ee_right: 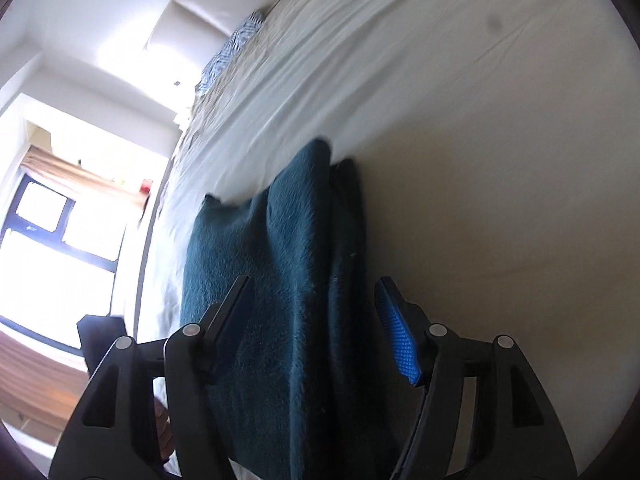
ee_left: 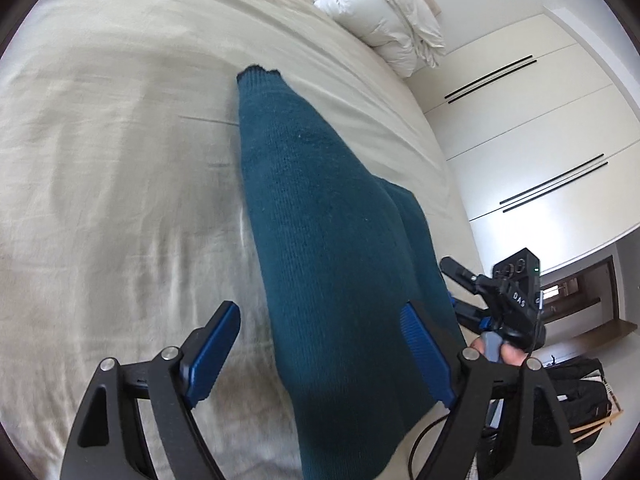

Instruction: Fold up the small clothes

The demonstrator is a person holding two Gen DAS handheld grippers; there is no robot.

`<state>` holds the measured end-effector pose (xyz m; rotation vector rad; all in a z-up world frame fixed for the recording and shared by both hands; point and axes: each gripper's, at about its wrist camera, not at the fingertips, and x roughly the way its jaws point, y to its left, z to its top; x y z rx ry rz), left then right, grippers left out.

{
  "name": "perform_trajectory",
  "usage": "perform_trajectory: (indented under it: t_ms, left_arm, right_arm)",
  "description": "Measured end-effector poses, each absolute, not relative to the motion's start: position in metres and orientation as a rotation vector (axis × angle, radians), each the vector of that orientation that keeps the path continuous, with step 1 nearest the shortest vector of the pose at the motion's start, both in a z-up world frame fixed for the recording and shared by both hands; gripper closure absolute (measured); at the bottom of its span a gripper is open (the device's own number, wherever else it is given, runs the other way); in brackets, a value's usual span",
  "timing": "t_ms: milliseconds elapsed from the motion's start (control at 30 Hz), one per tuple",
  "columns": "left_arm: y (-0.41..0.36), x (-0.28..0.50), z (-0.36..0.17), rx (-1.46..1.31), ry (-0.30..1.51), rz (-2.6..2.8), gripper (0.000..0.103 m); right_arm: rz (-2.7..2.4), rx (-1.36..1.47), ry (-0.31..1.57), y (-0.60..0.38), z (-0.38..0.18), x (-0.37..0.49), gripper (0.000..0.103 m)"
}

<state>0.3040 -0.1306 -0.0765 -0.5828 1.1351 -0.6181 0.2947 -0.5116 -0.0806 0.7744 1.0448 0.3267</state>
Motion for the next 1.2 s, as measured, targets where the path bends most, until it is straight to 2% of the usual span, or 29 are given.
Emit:
perform_trajectory:
  t_ms: [167,233,267,300,400,533,733,933,1200]
  left_arm:
    - [-0.144,0.315,-0.093,-0.575,1.162,-0.637,0.020]
    - [-0.153,0.318,-0.097,-0.578,1.175,-0.669,0.035]
    - [-0.156,0.321,-0.098,-0.558,1.186,-0.663,0.038]
    - [-0.159,0.322,-0.097,-0.536,1.189,-0.659,0.042]
    - [-0.161,0.326,-0.096,-0.519,1.197,-0.663,0.053]
    - [-0.159,0.319,-0.088,-0.502,1.190,-0.656,0.060]
    - [-0.141,0.292,-0.052,-0.451,1.136,-0.647,0.062]
    - [-0.074,0.240,-0.028,-0.478,1.108,-0.636,0.062]
    - [0.014,0.166,-0.050,-0.525,1.130,-0.545,0.061]
  right_arm:
    - [0.394,0.744,1.085,-0.489,-0.097,0.311,0.040]
    - [0.404,0.699,1.104,-0.481,-0.096,0.313,0.041]
    - [0.402,0.670,1.112,-0.478,-0.094,0.313,0.045]
    - [0.388,0.650,1.117,-0.474,-0.093,0.314,0.054]
    - [0.345,0.611,1.123,-0.473,-0.092,0.311,0.072]
    - [0.271,0.472,1.106,-0.449,-0.077,0.306,0.079]
    - [0.285,0.346,1.051,-0.398,-0.034,0.286,0.082]
    - [0.409,0.360,1.013,-0.346,-0.003,0.244,0.082]
    - [0.554,0.389,1.057,-0.243,-0.025,0.185,0.082]
